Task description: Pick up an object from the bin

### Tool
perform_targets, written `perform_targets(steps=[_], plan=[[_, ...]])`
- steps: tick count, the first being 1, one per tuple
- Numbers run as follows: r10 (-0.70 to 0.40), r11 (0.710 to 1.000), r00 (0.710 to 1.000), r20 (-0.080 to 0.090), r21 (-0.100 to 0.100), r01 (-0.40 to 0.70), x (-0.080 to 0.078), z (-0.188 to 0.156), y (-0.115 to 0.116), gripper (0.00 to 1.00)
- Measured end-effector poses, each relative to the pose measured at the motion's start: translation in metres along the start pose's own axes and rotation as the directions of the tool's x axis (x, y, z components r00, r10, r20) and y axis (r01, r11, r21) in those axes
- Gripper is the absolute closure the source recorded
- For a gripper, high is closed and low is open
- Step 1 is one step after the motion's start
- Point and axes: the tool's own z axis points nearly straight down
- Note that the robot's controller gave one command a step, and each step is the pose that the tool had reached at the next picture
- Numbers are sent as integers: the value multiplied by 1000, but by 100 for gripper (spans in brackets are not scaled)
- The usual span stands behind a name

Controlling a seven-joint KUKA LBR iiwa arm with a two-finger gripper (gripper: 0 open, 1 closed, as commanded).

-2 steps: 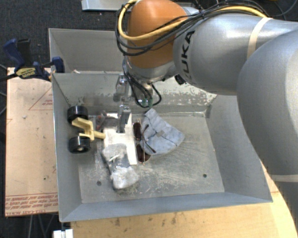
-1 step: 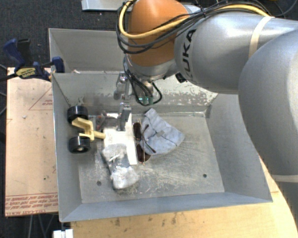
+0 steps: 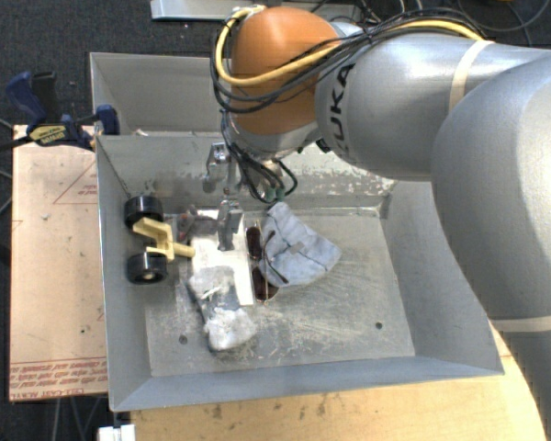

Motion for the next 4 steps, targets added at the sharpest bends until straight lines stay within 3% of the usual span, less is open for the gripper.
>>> perform_targets(steps=[1,2,3,4], plan=[[-241,970,970,-17,-3,241,42,29,-5,0],[-280,960,960,-7,-2,280,50,22,-7,0],[-442,897,897,-4,-2,442,79,103,-65,100],[-442,897,897,-4,-2,442,79,103,-65,100]])
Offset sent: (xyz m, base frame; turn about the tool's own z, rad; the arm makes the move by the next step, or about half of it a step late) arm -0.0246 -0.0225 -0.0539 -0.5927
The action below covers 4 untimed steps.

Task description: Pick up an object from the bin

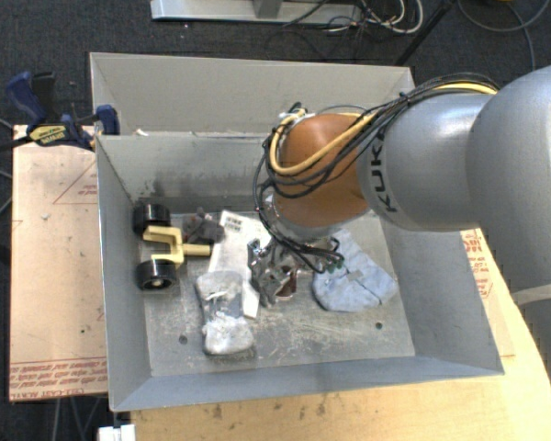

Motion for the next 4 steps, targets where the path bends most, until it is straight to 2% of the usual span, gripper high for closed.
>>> perform_targets(steps=[1,2,3,4], plan=[[-41,999,999,-18,-4,41,-49,-9,-7,100],[-32,999,999,-9,-6,32,-32,-53,9,100],[-62,998,998,-5,-6,62,-20,-115,-11,100],[-71,997,997,-2,-2,71,-23,-131,-25,100]])
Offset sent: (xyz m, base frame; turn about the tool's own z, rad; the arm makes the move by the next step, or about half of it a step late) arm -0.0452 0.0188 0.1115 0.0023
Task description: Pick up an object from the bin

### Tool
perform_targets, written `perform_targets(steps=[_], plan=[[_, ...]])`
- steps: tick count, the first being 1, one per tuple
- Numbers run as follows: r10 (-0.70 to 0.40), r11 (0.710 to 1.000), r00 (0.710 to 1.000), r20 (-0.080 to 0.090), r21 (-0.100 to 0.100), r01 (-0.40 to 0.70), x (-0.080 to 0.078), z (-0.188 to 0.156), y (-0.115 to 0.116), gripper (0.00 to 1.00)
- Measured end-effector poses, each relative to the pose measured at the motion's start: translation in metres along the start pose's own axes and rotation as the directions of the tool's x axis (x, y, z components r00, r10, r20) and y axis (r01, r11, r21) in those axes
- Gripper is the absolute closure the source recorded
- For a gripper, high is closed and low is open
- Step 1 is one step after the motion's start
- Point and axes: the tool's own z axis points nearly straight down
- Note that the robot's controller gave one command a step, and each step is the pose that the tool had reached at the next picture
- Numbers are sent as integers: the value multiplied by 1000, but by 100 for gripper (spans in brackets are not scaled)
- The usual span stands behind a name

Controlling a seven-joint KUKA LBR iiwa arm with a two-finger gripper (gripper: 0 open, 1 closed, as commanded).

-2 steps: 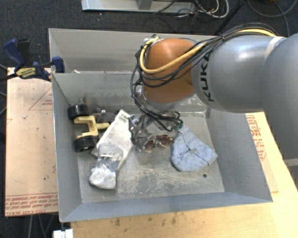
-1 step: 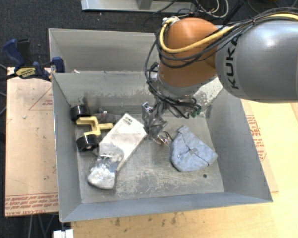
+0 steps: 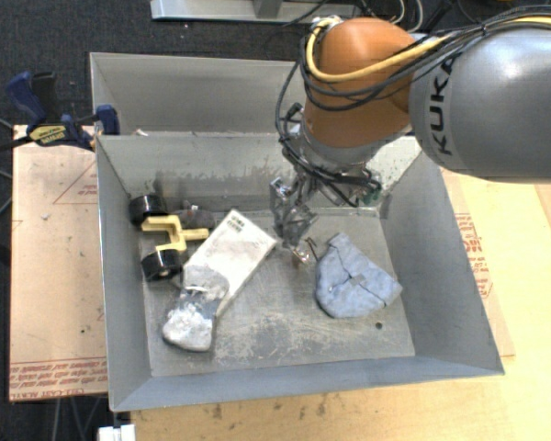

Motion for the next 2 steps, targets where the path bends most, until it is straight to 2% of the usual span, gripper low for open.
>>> perform_targets(steps=[2], plan=[[-4,1000,1000,7,8,4,2,-19,-11,100]])
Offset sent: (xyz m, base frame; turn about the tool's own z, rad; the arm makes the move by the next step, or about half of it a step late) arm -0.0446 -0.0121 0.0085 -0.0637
